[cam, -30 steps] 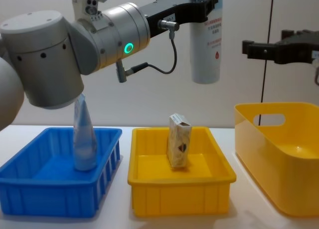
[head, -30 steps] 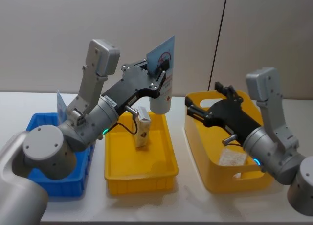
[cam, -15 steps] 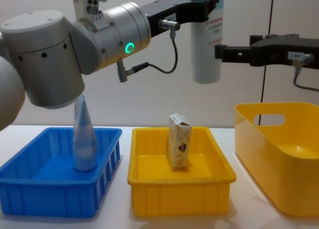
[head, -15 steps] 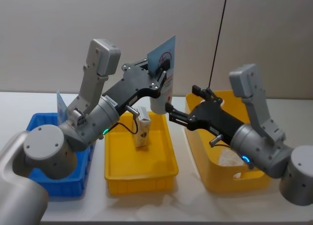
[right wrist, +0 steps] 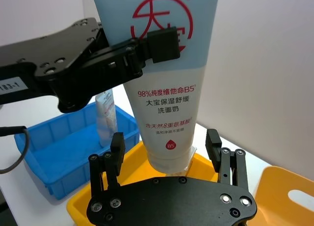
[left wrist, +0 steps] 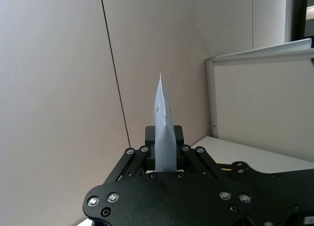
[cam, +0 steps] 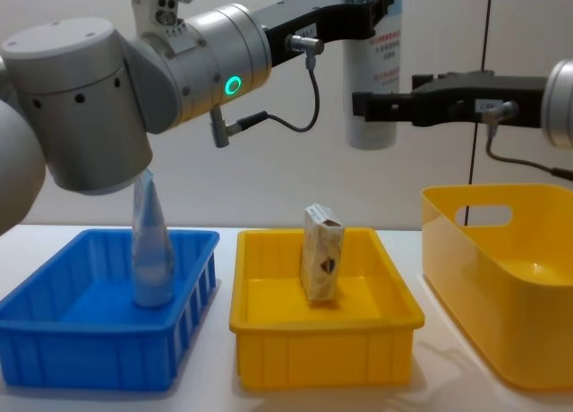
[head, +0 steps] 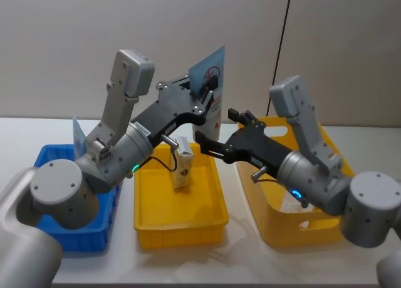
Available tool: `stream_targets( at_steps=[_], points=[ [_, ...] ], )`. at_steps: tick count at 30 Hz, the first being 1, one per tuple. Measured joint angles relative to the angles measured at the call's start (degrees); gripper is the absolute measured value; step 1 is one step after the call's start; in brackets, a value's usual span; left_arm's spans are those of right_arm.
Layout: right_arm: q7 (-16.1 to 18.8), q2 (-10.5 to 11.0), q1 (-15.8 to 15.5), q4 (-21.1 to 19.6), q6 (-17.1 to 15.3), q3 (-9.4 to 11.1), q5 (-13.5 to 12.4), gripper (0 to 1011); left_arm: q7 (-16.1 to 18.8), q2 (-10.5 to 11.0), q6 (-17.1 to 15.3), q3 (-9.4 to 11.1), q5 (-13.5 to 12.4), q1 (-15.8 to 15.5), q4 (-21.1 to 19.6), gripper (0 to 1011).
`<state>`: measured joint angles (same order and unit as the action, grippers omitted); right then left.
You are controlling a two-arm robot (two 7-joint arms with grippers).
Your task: Bimanual collaborative sorting of washing and personal care products
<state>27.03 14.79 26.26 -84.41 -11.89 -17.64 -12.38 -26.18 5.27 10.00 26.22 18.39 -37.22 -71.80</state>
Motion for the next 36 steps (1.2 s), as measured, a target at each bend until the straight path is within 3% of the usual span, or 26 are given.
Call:
stream_targets(
  at_steps=[14, 19, 26, 36],
  points=[
    [-0.4, -1.5, 4.7, 6.2, 0.3, -2.9, 1.8, 1000, 0.0, 0.0, 0.0, 0.0, 0.0, 0.0, 0.0, 172],
    [-0.9, -2.0, 5.9, 8.1, 0.5, -3.8, 2.3, 906, 0.0, 0.0, 0.0, 0.0, 0.0, 0.0, 0.0, 172],
    [-1.6, -2.6, 7.4, 10.3, 0.7, -4.5, 2.6, 679, 0.0, 0.0, 0.0, 0.0, 0.0, 0.0, 0.0, 172],
    [-2.2, -2.8, 8.3, 11.4, 0.9, -5.1, 2.5, 644, 0.0, 0.0, 0.0, 0.0, 0.0, 0.0, 0.0, 194]
  ],
)
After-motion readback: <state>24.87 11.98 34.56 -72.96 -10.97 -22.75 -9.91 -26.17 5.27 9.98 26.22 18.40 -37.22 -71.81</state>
